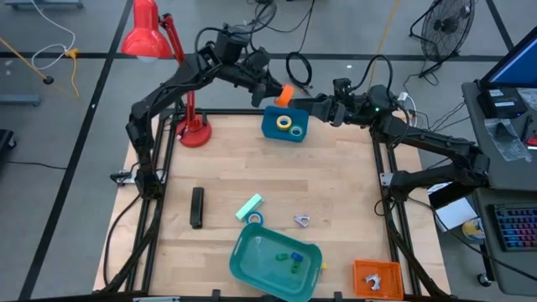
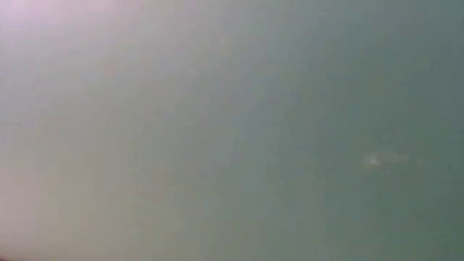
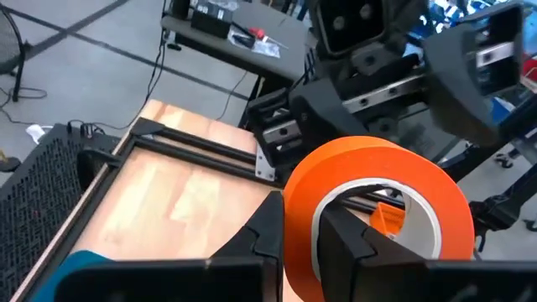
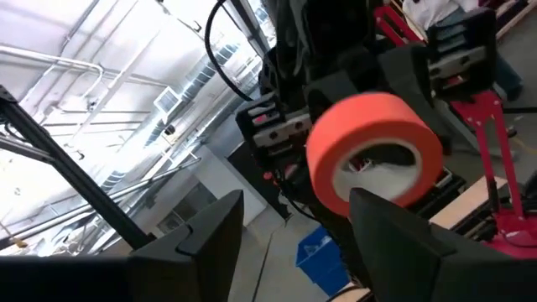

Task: Pick and place Stapler, Stapler remover, tape
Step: Put the orange tape into the blue bin

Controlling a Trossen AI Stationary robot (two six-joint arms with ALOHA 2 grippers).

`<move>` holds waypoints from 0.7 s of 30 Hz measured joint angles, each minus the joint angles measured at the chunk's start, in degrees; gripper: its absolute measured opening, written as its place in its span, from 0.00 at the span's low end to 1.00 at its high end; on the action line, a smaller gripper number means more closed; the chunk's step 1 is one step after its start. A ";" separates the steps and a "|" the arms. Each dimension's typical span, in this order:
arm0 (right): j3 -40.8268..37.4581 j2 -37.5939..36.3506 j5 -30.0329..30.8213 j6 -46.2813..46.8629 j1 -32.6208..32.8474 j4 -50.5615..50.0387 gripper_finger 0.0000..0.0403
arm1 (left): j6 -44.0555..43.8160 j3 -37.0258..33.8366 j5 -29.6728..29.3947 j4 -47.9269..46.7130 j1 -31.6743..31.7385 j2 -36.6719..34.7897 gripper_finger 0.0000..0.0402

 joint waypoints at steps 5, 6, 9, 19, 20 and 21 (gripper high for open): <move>0.00 0.00 0.03 -0.37 0.00 -0.68 0.52 | -0.74 0.07 0.07 1.67 -0.22 -0.20 0.09; 0.00 0.00 0.03 -0.37 -0.01 -0.69 0.52 | -1.06 0.07 0.07 1.69 -0.23 -0.18 0.09; 0.00 -0.02 0.16 -0.57 -0.11 -0.58 0.52 | -0.95 0.07 0.09 1.77 -0.90 -0.18 0.09; 0.00 -0.02 1.43 -1.51 -0.11 -0.82 0.52 | -1.51 0.07 0.04 4.59 -2.10 -0.18 0.09; 0.00 -0.02 1.43 -1.51 -0.11 -0.78 0.52 | -1.45 0.07 -0.11 4.57 -2.10 -0.12 0.09; 0.00 -0.02 1.43 -1.51 -0.05 -0.75 0.52 | -1.34 0.11 -0.23 4.65 -2.27 0.19 0.09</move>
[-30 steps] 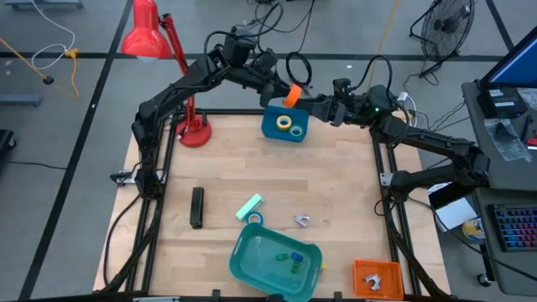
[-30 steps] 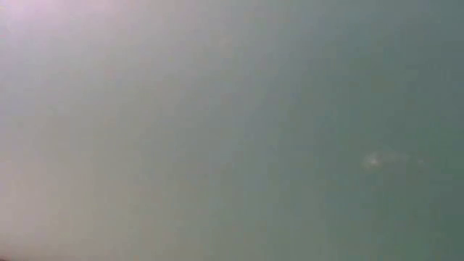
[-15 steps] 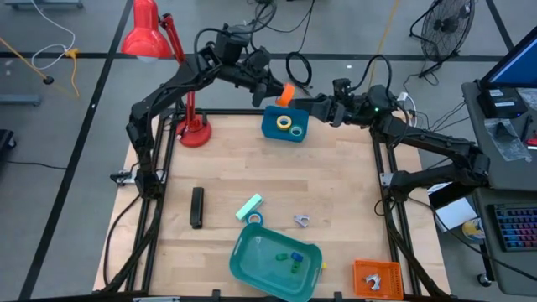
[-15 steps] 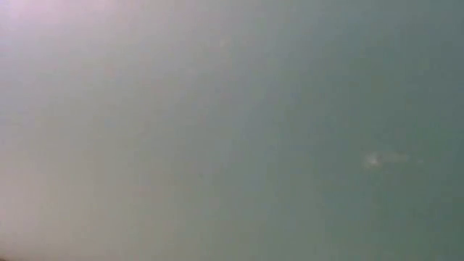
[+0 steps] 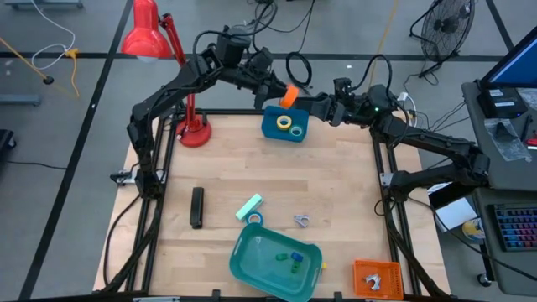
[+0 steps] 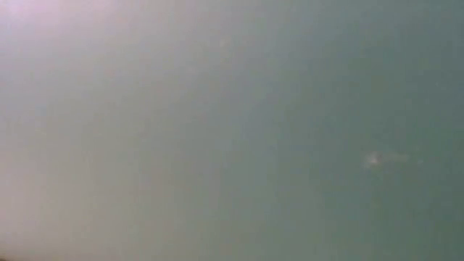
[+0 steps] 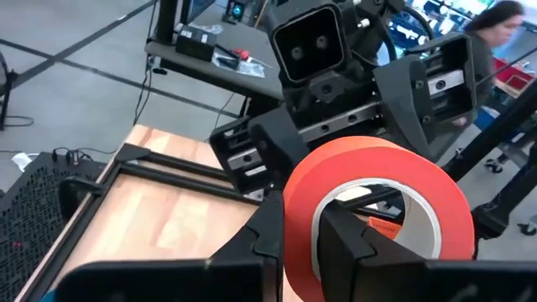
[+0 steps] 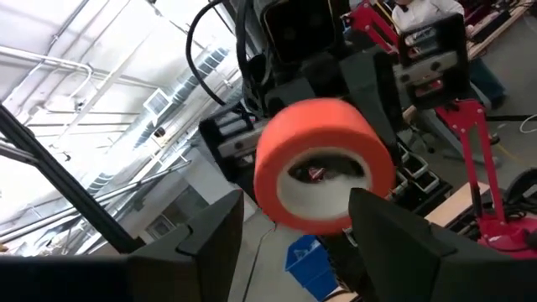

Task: Pick and place Stapler, Stapler remover, tape
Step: Put the orange tape into the blue bin

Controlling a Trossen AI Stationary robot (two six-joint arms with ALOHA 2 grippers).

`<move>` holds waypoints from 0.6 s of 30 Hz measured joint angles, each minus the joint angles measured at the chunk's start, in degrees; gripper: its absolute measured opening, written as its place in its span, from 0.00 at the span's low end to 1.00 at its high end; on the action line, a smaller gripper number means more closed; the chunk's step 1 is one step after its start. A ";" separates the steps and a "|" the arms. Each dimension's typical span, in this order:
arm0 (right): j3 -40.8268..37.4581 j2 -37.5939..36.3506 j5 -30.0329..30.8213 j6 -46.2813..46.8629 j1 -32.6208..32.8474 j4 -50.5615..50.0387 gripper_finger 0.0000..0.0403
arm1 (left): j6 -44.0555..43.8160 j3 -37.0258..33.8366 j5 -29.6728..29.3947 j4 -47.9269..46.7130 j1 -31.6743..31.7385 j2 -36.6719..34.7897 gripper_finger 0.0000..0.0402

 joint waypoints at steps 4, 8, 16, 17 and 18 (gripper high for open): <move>-0.03 -0.01 -0.09 0.08 0.07 0.90 0.52 | 0.32 0.04 -0.12 0.12 -0.29 1.52 0.09; -0.04 0.02 0.09 0.09 0.07 0.90 0.52 | 0.02 0.04 -0.11 0.76 -0.23 2.75 0.09; -0.07 0.00 0.61 0.07 0.11 1.16 0.52 | -1.20 0.04 0.25 3.17 -0.59 3.24 0.09; -0.07 0.00 1.33 0.06 0.11 1.09 0.52 | -1.23 0.04 0.25 3.14 -0.57 3.26 0.09; -0.07 0.00 1.54 0.01 0.11 1.07 0.52 | -1.24 0.04 0.26 3.02 -0.55 3.26 0.09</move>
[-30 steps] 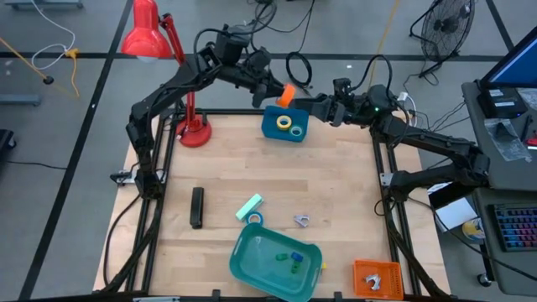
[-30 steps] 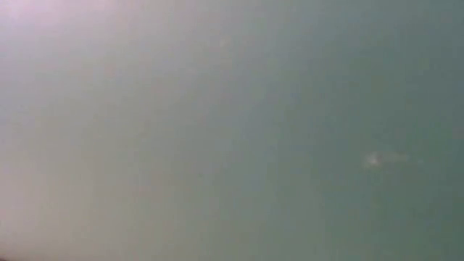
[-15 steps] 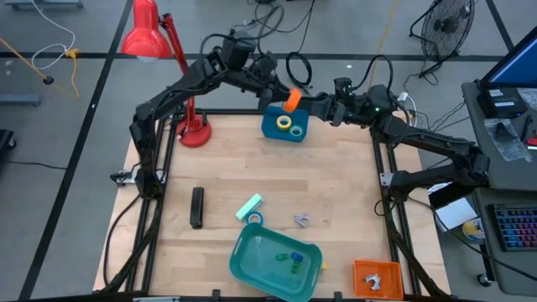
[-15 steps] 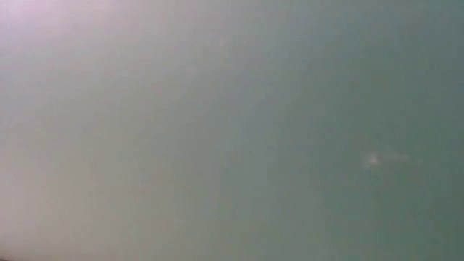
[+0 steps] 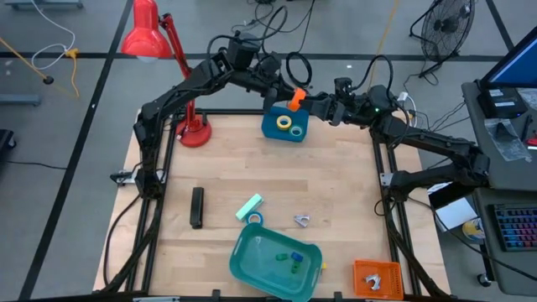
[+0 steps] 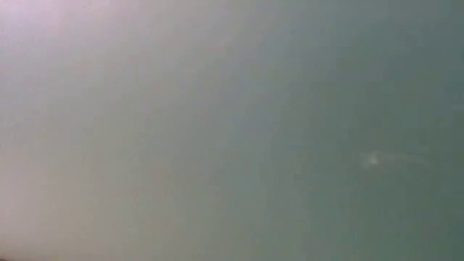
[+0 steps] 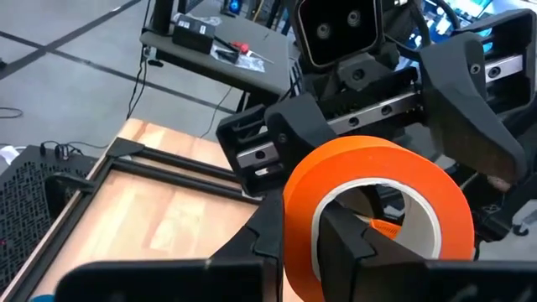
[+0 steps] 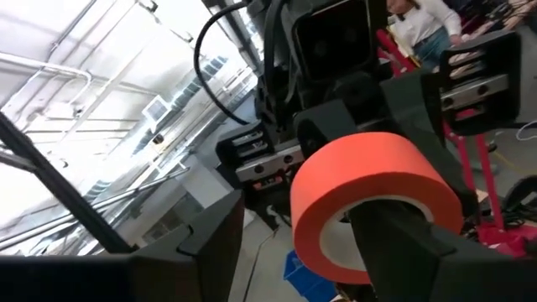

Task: Pick and place Stapler, Stapler remover, tape
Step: Put the orange tape into the blue bin

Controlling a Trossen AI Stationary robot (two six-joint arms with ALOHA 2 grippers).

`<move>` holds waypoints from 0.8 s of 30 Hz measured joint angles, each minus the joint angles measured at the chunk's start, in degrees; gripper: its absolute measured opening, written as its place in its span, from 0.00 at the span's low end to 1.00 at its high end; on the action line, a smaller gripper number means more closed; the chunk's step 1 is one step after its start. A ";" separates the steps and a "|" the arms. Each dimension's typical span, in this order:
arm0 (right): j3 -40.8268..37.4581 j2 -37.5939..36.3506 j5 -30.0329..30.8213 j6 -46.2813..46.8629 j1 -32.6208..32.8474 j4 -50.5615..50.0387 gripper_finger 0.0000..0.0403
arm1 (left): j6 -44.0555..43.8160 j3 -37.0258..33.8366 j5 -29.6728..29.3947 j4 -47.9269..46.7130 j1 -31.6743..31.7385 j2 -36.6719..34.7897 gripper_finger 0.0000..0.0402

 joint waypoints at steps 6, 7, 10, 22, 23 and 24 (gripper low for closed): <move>0.00 0.00 1.08 0.05 0.00 -0.92 0.44 | -0.01 0.00 -0.36 -0.32 -0.82 0.00 0.09; 0.00 0.09 1.08 0.05 0.00 -0.96 0.41 | 0.02 0.00 -0.35 -0.30 -1.00 0.00 0.09; 0.00 0.37 0.97 0.27 0.02 -1.30 0.31 | -0.18 0.00 -0.23 -0.43 -1.14 -0.02 0.09; -0.19 -0.10 1.73 -0.93 0.68 -4.43 0.07 | 1.68 0.04 0.65 -20.80 2.97 -2.24 0.34; -0.14 -0.53 2.48 -1.45 0.63 -5.00 0.07 | 2.46 0.01 -3.19 -25.46 3.66 -2.65 0.38; 0.12 -1.23 2.87 -1.96 0.55 -6.64 0.07 | 3.09 -0.09 -6.87 -29.03 4.34 -2.93 0.40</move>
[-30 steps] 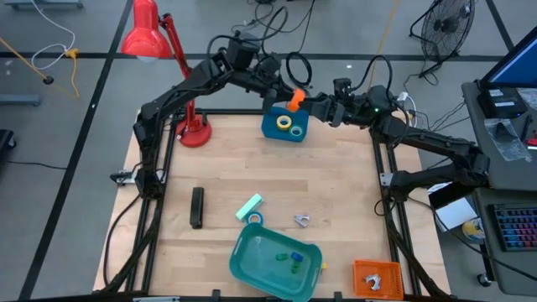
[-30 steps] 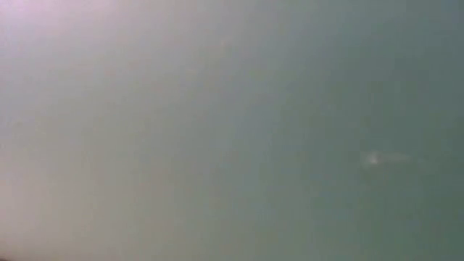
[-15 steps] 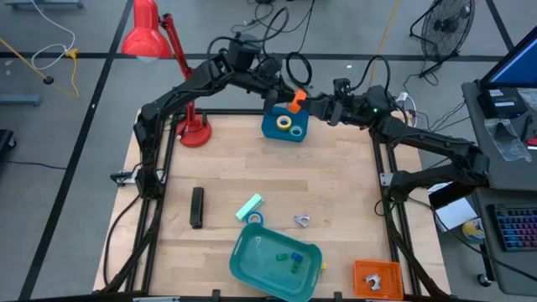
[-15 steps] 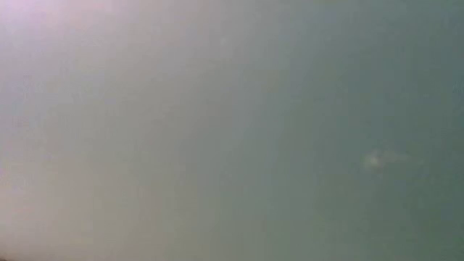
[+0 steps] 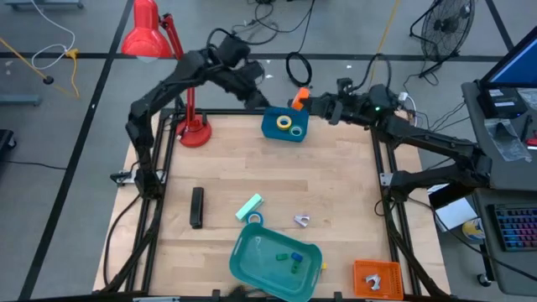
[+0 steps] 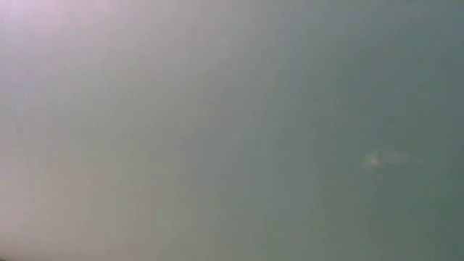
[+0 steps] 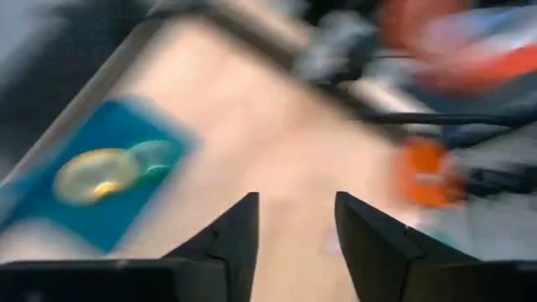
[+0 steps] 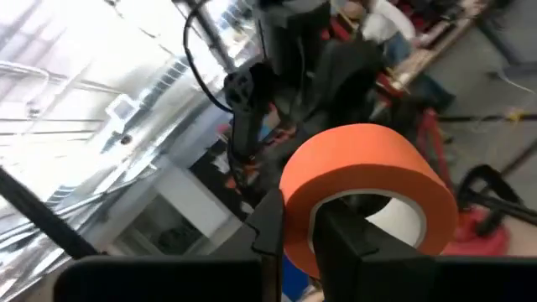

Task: Pick and place Stapler, Stapler remover, tape
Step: Put the orange tape into the blue bin

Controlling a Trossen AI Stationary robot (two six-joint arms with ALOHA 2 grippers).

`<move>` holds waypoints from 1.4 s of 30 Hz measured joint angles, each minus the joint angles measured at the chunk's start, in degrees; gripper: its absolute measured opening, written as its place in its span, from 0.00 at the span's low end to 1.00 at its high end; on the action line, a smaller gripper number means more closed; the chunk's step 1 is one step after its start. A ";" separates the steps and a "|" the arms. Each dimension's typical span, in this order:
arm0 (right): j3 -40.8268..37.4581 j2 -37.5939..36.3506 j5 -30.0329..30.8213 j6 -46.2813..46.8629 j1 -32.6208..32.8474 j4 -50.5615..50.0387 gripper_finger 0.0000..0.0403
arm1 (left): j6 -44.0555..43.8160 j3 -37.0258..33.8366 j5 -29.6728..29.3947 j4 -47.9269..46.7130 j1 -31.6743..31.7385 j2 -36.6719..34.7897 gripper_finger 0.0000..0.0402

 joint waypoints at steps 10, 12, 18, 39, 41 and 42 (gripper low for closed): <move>0.04 1.91 8.14 -6.55 -4.19 -26.31 0.07 | 3.41 0.02 -21.51 -13.14 1.85 -3.93 0.34; 0.04 4.58 7.67 -6.99 -5.39 -27.43 0.07 | 3.87 -0.01 -21.57 -13.39 1.58 -4.64 0.30; 3.46 15.31 7.25 -6.68 -6.40 -25.68 0.07 | 6.35 0.01 -21.46 -13.24 -0.35 -5.35 0.21; 21.22 40.54 7.53 -12.88 -4.23 -33.50 0.07 | 10.29 0.02 -21.35 -18.51 -1.19 -5.47 0.05; 21.22 41.06 8.12 -13.19 -4.04 -34.10 0.07 | 10.38 0.02 -21.37 -18.47 -1.42 -5.48 0.04; 21.22 41.51 9.09 -13.55 -3.85 -33.77 0.07 | 10.54 0.02 -21.36 -18.40 -1.41 -5.47 0.03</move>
